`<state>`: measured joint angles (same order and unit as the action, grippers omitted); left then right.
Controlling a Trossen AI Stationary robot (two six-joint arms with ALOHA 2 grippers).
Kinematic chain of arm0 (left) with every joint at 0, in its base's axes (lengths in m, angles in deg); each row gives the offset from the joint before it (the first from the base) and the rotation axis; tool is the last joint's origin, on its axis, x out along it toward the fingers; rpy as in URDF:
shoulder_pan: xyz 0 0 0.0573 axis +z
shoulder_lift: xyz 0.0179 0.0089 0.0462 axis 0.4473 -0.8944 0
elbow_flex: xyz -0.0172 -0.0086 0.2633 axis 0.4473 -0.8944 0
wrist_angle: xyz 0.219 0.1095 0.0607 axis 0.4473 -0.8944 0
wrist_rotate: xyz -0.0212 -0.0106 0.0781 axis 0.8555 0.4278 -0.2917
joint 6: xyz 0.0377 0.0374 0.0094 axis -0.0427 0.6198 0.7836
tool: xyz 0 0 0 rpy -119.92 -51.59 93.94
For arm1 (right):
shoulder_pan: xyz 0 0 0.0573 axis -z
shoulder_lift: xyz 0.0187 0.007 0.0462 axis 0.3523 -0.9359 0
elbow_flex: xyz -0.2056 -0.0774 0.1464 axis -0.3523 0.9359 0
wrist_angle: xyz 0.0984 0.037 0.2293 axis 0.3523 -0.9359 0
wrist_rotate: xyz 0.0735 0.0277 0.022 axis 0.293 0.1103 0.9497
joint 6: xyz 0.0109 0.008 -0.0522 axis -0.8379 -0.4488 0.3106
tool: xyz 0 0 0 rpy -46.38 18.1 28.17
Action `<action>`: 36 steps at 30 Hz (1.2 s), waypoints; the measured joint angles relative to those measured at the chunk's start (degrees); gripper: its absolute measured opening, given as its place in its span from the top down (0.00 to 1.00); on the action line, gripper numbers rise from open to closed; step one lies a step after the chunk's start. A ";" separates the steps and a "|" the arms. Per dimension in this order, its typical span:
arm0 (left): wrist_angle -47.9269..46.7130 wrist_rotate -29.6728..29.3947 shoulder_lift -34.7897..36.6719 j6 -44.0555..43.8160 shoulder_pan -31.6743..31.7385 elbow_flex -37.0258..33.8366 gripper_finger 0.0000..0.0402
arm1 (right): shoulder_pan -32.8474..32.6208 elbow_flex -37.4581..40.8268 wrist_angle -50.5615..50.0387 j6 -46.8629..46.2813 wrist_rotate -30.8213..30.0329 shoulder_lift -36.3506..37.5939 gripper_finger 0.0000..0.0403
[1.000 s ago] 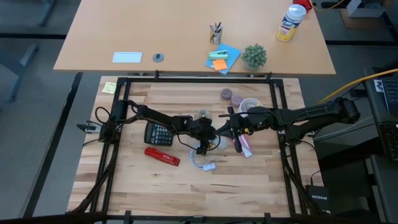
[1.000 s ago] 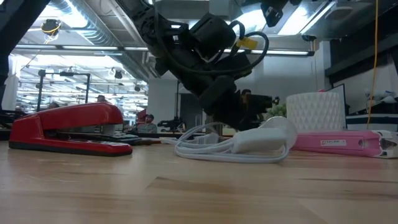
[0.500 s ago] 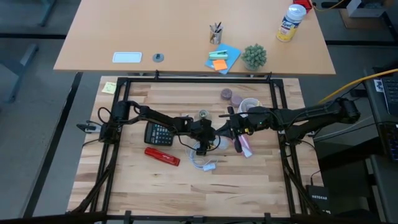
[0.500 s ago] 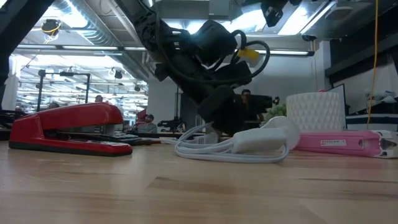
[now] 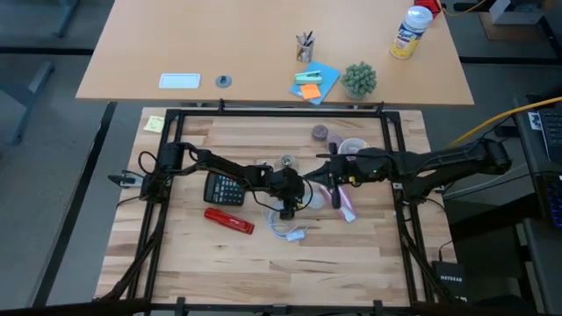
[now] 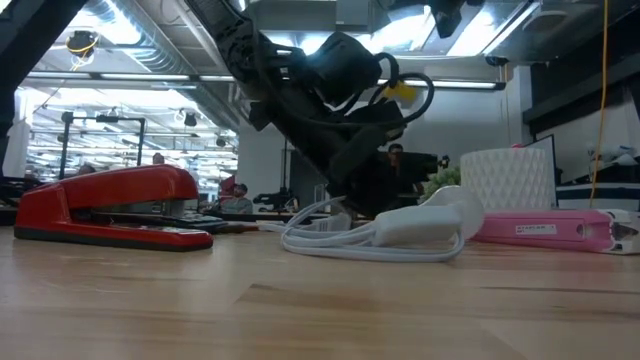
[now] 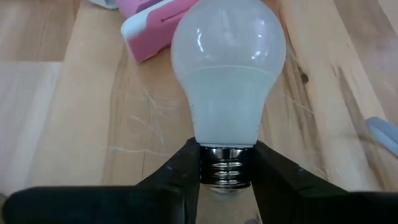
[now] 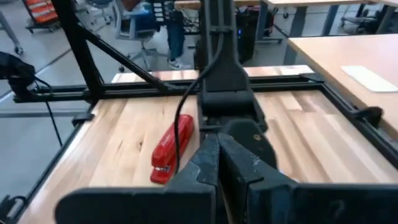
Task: Screw lightbulb
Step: Insert the white lightbulb into the golden lamp
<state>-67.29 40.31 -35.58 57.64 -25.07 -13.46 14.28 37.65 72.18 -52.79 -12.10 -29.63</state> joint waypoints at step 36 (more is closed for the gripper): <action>-8.52 -1.26 17.25 -11.70 6.89 4.07 0.73 | 0.00 0.03 -21.67 0.03 -17.99 13.58 0.98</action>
<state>-75.80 39.06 -18.33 45.94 -18.18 -9.40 14.28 37.68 50.51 -52.76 -30.09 -16.04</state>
